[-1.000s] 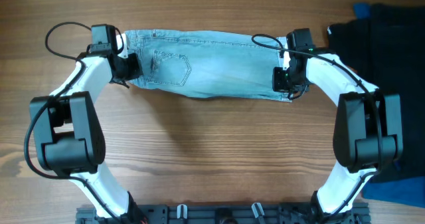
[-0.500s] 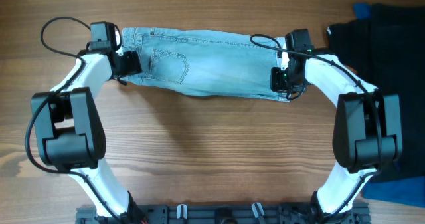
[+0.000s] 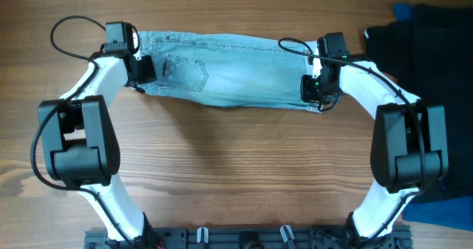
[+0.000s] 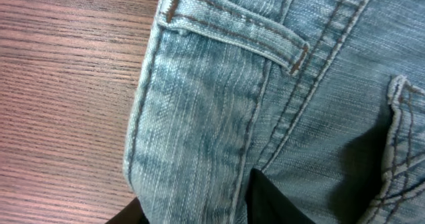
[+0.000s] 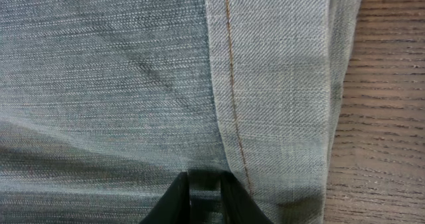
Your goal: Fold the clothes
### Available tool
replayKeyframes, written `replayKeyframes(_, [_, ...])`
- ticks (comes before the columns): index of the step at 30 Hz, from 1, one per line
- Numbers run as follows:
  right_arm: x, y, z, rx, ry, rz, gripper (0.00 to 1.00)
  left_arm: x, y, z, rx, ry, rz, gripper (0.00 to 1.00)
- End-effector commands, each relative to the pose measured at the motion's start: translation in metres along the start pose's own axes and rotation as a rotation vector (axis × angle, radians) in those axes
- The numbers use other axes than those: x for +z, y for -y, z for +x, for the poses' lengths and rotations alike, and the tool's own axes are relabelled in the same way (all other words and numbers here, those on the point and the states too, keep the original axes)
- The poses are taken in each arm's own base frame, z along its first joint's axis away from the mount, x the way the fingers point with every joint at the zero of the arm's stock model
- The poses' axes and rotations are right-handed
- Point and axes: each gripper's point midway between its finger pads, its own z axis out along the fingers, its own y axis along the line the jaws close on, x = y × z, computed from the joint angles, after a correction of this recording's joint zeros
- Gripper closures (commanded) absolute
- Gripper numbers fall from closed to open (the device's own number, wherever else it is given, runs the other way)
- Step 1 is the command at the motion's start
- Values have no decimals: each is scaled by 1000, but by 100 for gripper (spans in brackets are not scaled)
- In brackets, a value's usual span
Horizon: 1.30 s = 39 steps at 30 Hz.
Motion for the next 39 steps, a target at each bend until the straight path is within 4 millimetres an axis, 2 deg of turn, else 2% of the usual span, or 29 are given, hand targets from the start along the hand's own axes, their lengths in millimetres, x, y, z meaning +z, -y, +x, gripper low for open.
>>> replayKeyframes(1, [21,25,23,24,-73,95,82,36,-60,44,-22,-134,-230,80])
replayKeyframes(3, [21,25,23,24,-73,95,83,35,-60,44,-22,-136,-231,89])
replayKeyframes(6, [20,24,17,13,-55,92,86,33,-61,40,-19,-125,-236,96])
replayKeyframes(9, [2,17,-8,-6,6,79,83,13,-60,14,-23,-74,-243,96])
replayKeyframes(10, [-8,12,-18,-8,30,62,83,-1,-59,0,-27,-42,-239,96])
replayKeyframes(13, [-47,-24,-43,-23,113,-108,82,-39,-51,-36,-31,64,-224,96])
replayKeyframes(15, [-64,-53,-51,20,143,-274,84,-63,-38,-53,-18,134,-206,96])
replayKeyframes(17, [-72,-83,-52,62,132,-453,95,-84,-18,-66,10,192,-182,95])
replayKeyframes(21, [-78,-126,-52,21,146,-571,96,-122,13,-89,46,297,-138,94])
replayKeyframes(23, [-77,-148,-51,11,159,-573,96,-144,24,-99,55,350,-118,94])
replayKeyframes(24, [-74,-163,-52,20,177,-556,96,-162,30,-106,58,393,-104,94])
replayKeyframes(28, [-61,-198,-54,69,205,-556,96,-199,36,-111,58,463,-82,93])
replayKeyframes(31, [-39,-229,-45,102,168,-595,96,-223,36,-111,54,505,-71,92])
replayKeyframes(33, [-20,-242,-35,97,138,-599,96,-229,36,-111,53,513,-69,92])
replayKeyframes(37, [12,-284,-6,6,83,-661,96,-227,35,-106,57,492,-69,92])
replayKeyframes(39, [13,-286,-5,-8,93,-656,96,-225,35,-104,59,480,-72,92])
